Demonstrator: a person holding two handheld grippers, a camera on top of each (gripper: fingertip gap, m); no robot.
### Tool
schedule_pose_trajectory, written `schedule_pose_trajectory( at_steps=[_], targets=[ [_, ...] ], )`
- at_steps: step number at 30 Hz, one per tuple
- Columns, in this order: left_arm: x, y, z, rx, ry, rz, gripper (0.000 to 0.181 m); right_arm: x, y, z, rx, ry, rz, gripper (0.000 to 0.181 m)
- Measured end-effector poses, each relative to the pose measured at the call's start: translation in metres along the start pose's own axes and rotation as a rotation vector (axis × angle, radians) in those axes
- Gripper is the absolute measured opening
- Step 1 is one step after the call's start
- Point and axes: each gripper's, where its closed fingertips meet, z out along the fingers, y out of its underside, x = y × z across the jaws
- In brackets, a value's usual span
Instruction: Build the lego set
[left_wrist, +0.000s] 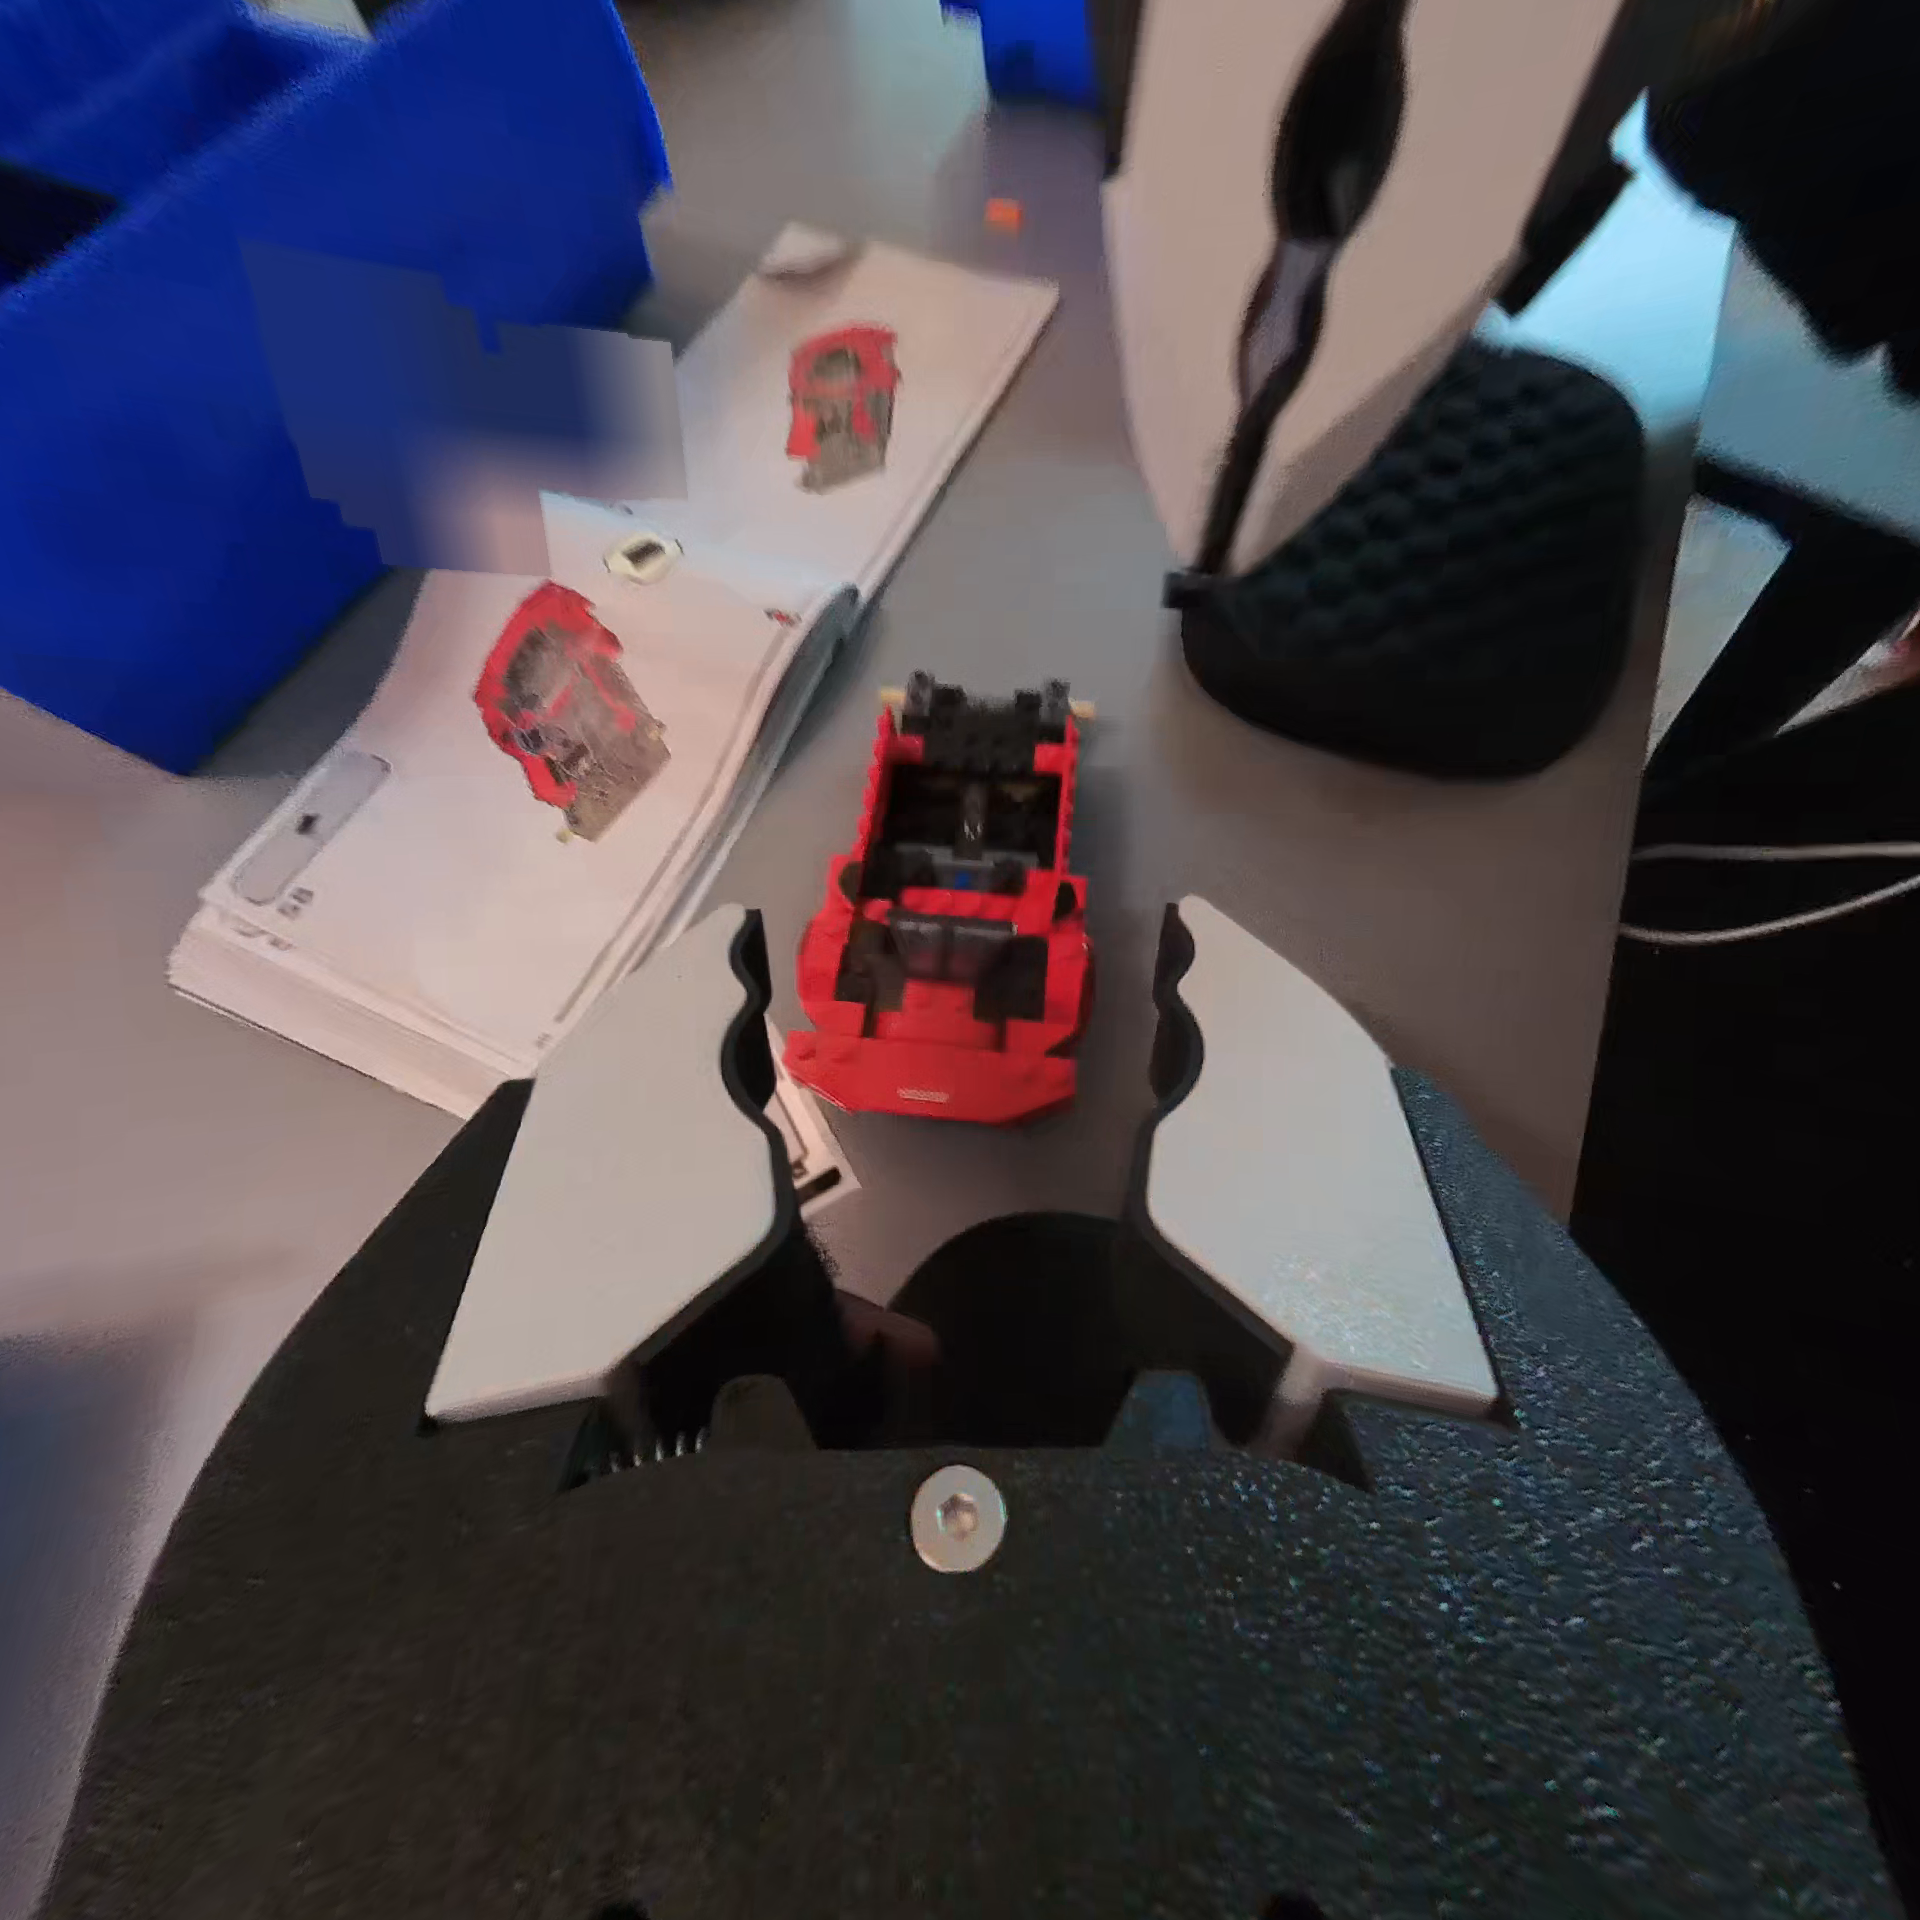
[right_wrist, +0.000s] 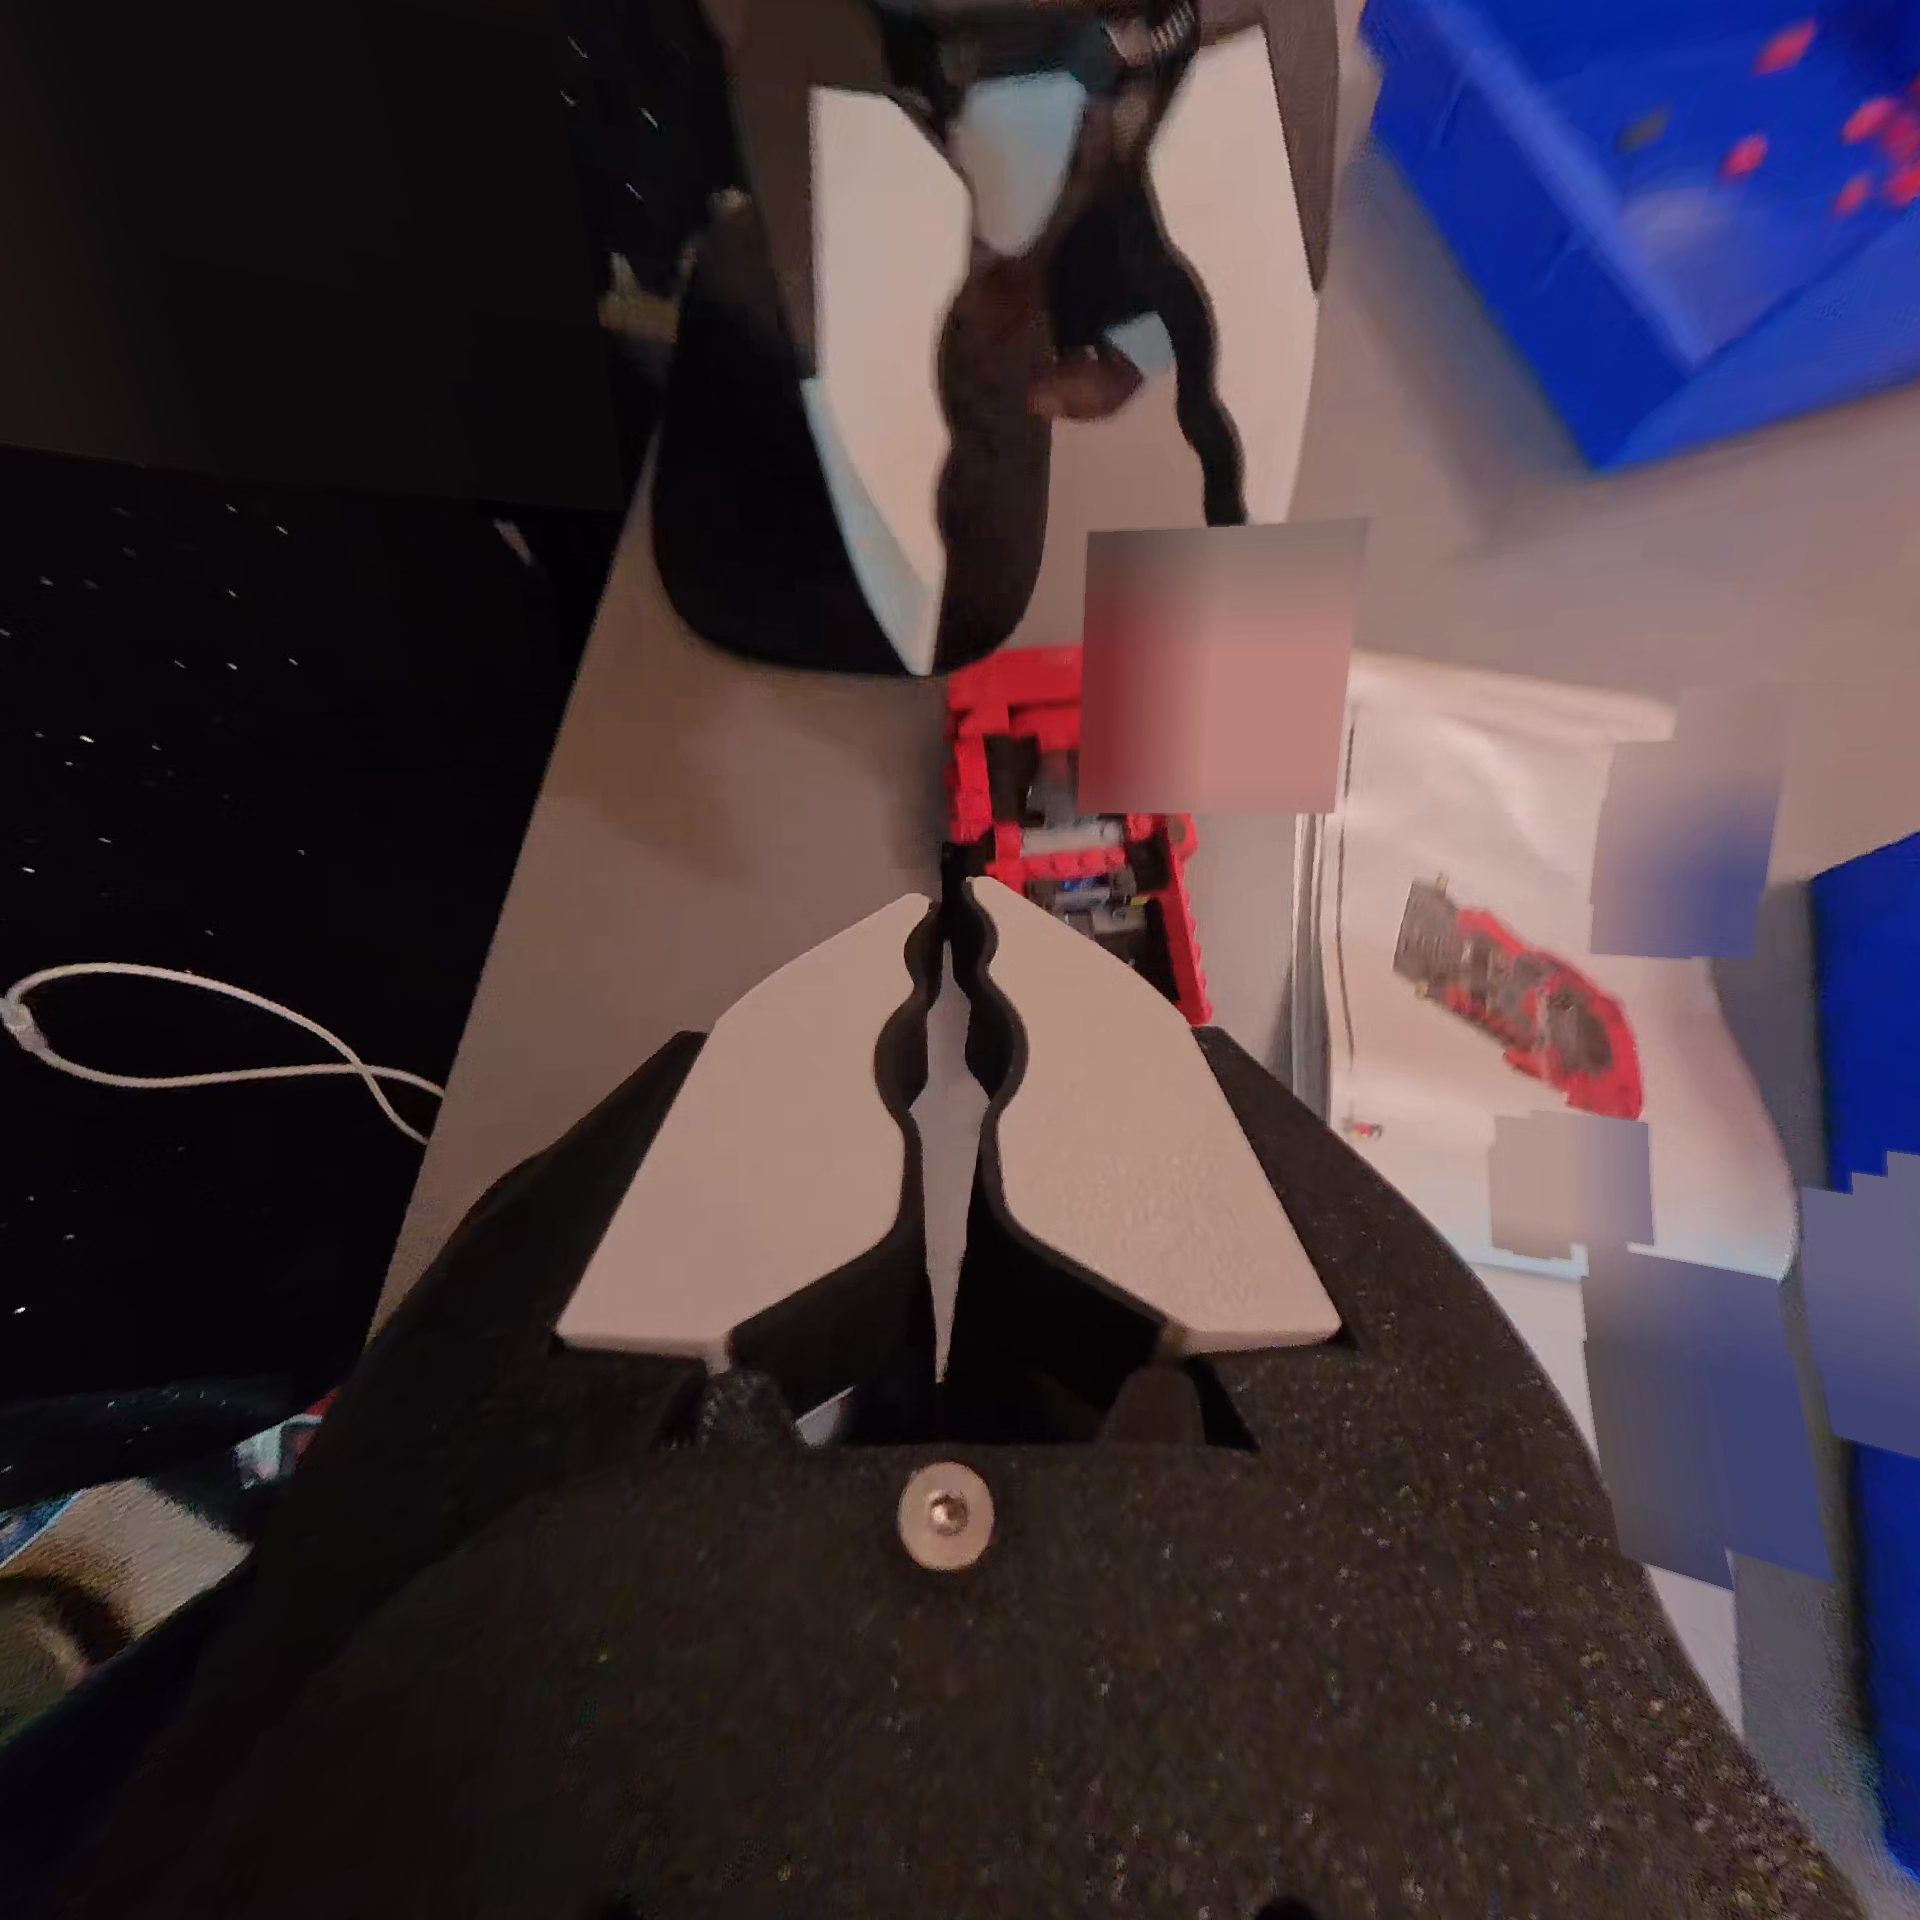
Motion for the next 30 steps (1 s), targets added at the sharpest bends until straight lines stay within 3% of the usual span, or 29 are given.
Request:
schedule_pose_trajectory(
  at_steps=[5, 15, 30],
  targets=[
    [0.012, 0.025, 0.021, -0.173, -0.065, 0.095, 0.084, 0.007, 0.018, 0.026, -0.177, -0.106, 0.041, 0.001],
    [0.004, 0.021, 0.024, -0.103, -0.154, 0.044, 0.082, 0.015, 0.026, 0.048, -0.356, -0.350, 0.094, 0.001],
    [0.000, 0.030, 0.031, -0.080, -0.105, -0.007, 0.079, 0.015, 0.031, 0.060, -0.516, -0.458, 0.145, 0.001]
  ],
)
